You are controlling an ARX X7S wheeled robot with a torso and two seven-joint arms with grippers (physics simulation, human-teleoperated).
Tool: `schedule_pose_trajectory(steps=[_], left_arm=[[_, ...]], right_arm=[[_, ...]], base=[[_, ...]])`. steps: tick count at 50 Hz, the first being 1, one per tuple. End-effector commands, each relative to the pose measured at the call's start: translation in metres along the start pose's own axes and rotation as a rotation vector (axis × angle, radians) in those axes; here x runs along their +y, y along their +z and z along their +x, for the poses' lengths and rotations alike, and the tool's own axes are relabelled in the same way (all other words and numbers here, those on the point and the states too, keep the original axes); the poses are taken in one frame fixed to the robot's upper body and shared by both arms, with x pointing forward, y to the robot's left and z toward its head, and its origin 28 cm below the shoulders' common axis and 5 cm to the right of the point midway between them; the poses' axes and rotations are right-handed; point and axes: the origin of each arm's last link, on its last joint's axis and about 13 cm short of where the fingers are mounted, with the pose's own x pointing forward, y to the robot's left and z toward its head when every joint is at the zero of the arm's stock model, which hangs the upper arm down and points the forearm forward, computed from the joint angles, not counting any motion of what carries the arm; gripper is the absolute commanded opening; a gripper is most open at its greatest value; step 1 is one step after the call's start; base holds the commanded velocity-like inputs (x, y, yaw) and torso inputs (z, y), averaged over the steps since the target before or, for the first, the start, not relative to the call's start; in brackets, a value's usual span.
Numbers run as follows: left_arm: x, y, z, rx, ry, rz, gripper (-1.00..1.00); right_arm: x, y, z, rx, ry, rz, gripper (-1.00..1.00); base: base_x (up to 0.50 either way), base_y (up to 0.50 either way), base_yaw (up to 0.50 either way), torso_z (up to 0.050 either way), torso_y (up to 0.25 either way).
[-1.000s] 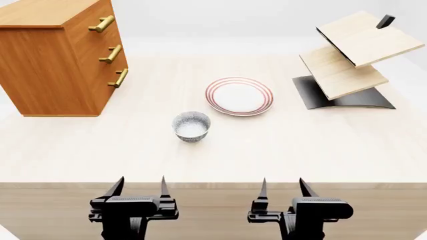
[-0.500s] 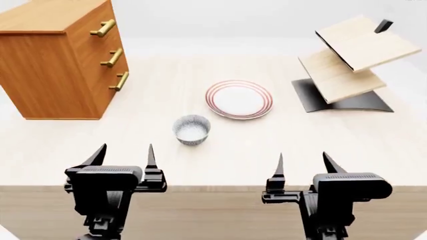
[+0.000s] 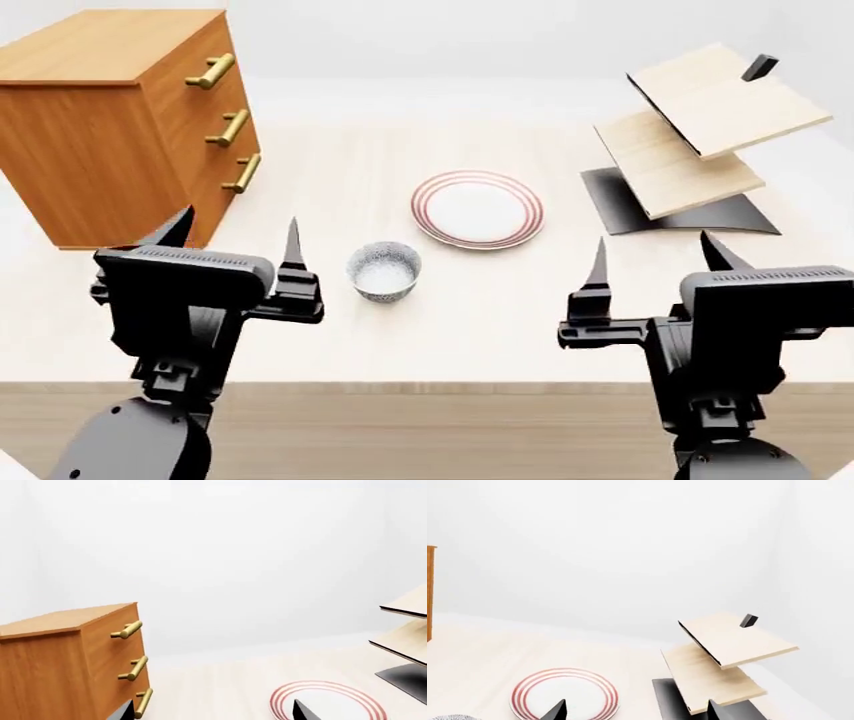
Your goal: Open the top drawer of the cabinet and put the bowl in it.
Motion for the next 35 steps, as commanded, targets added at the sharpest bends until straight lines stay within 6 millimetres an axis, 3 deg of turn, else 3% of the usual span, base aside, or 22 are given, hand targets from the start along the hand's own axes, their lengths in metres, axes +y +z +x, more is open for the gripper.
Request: schedule_pose_trajectory(steps=[1, 19, 35], left_arm=[[0.008, 0.021, 0.014, -0.016, -0.004, 0.039, 1.00], [0.021, 0.066, 0.031, -0.070, 0.009, 0.097, 1.00], [0.028, 0.087, 0.043, -0.112, 0.018, 0.126, 1.00]], right_arm=[[-0.010, 0.021, 0.006, -0.012, -0.024, -0.031, 1.00], [-0.023, 0.052, 0.015, -0.021, -0.015, -0.035, 1.00], [-0.032, 0.077, 0.017, -0.043, -0.031, -0.028, 1.00]], base=[[0.00, 0.00, 0.00, 0.050, 0.000], [0.00, 0.00, 0.00, 0.050, 0.000], [0.01, 0.00, 0.00, 0.050, 0.000]])
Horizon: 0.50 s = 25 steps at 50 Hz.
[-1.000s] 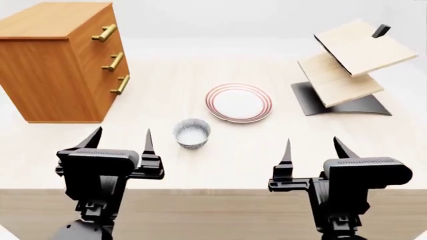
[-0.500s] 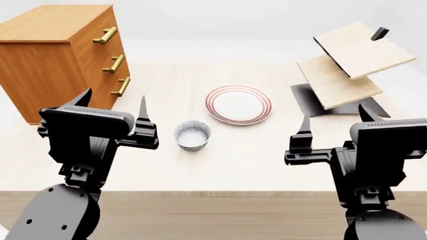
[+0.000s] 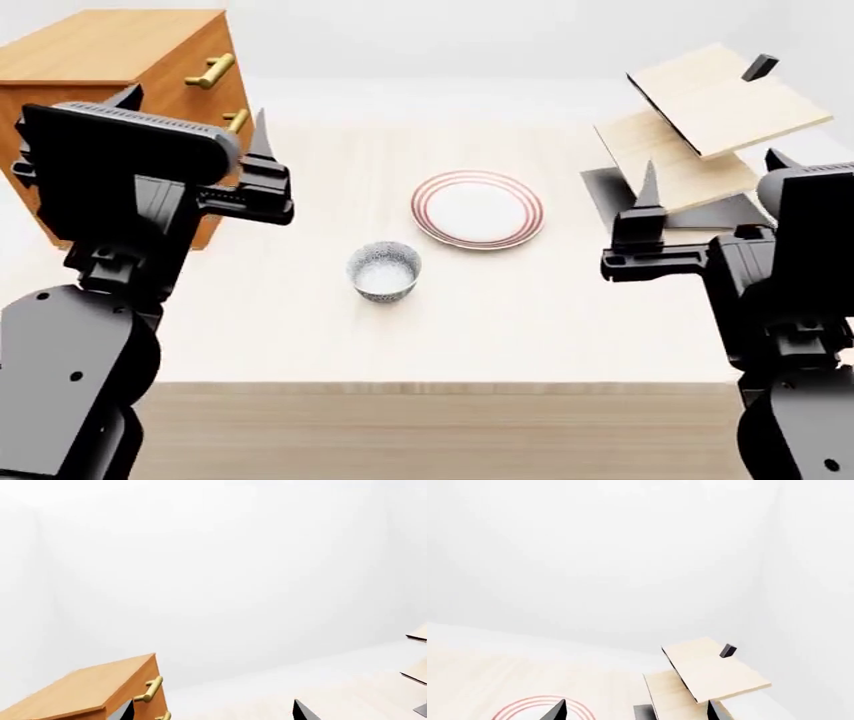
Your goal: Open the top drawer of the cabinet and put the bowl in it.
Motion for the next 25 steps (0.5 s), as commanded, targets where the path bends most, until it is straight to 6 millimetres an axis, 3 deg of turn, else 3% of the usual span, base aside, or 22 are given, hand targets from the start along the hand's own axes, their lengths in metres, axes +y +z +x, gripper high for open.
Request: schedule_pose_trajectory(steps=[1, 25], left_arm=[[0.0058, 0.0129, 0.0071, -0.026, 0.006, 0.018, 1.00], [0.0056, 0.0114, 0.0073, -0.028, -0.007, 0.036, 1.00]], right_arm=[[-0.0063, 0.0163, 0.0010, -0.014, 0.001, 0.004, 1.00], [-0.0078, 0.0181, 0.0007, -0.032, 0.010, -0.003, 1.00]], base=[[0.20, 0.00, 0.00, 0.050, 0.000], [0.48, 0.00, 0.00, 0.050, 0.000]])
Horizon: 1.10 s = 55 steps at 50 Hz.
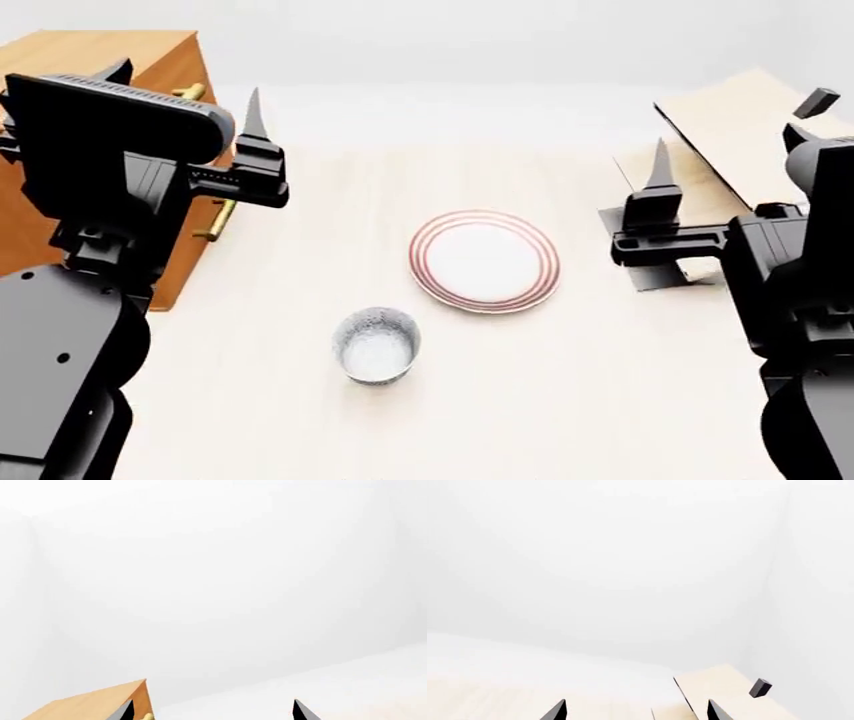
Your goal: Open the top drawer of the cabinet and put the bowl in it.
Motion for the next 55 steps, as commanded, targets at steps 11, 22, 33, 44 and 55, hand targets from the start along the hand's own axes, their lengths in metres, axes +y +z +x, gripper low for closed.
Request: schedule_pose_trajectory(steps=[11, 22, 33, 44, 55], left_arm=[[-0.001, -0.002, 0.001, 0.001, -0.010, 0.008, 1.00], [0.000, -0.001, 0.000, 0.000, -0.009, 0.008, 1.00], [0.001, -0.004, -0.004, 0.017, -0.003, 0.050, 1.00], [0.005, -0.006, 0.013, 0.073, -0.008, 0.299, 1.00], [0.016, -0.038, 0.049, 0.327, -0.055, 0.733, 1.00]], right_arm=[[-0.002, 0.000, 0.001, -0.005, -0.011, 0.002, 1.00], [-0.002, 0.002, -0.001, -0.011, -0.011, -0.002, 1.00], [-0.001, 0.003, -0.003, -0.010, -0.009, -0.003, 1.00], [0.000, -0.006, -0.004, 0.020, -0.025, 0.005, 1.00], [0.003, -0.025, -0.001, 0.060, -0.019, 0.023, 1.00]], base=[[0.50, 0.00, 0.00, 0.050, 0.000], [0.50, 0.00, 0.00, 0.050, 0.000], [0.29, 0.00, 0.00, 0.036, 0.000], [0.00, 0.00, 0.00, 0.000, 0.000], [0.00, 0.00, 0.00, 0.000, 0.000]])
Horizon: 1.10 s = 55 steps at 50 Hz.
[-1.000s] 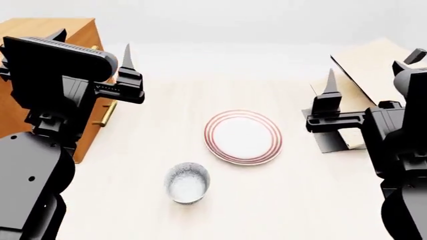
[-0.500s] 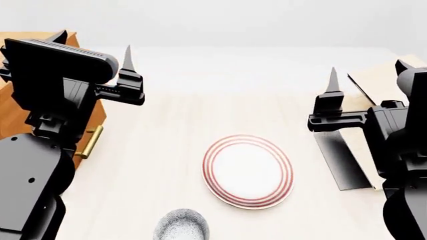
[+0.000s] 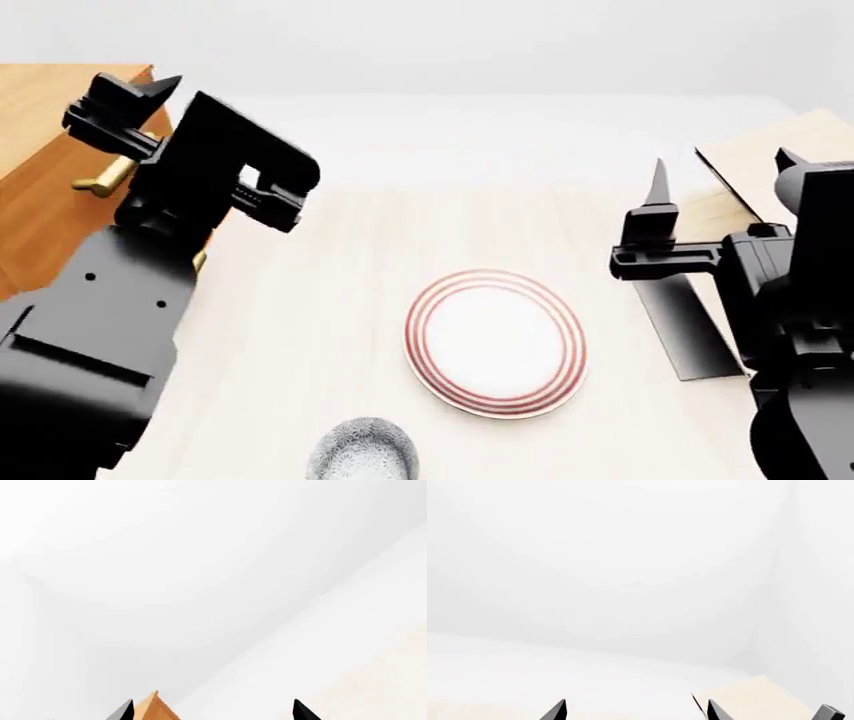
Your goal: Open the top drawer of the cabinet and put the bowl in it.
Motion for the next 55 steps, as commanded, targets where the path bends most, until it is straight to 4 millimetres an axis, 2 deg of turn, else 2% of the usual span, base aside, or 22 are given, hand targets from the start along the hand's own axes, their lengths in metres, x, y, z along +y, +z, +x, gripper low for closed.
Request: schedule_pose_trajectory(steps=[1, 15, 55], left_arm=[[0.005, -0.019, 0.019, 0.144, -0.003, 0.276, 1.00], [0.000, -0.028, 0.020, 0.190, -0.027, 0.312, 1.00], [0.001, -0.053, 0.037, 0.332, 0.008, 0.363, 1.00]], right_arm=[[0.001, -0.011, 0.001, 0.025, -0.004, 0.006, 1.00], [0.001, -0.014, 0.001, 0.030, -0.006, 0.005, 1.00], [0.005, -0.027, 0.003, 0.058, 0.007, 0.026, 1.00]], base=[[0.00, 0.00, 0.00, 0.000, 0.000], [0.00, 0.00, 0.00, 0.000, 0.000], [0.00, 0.00, 0.00, 0.000, 0.000]])
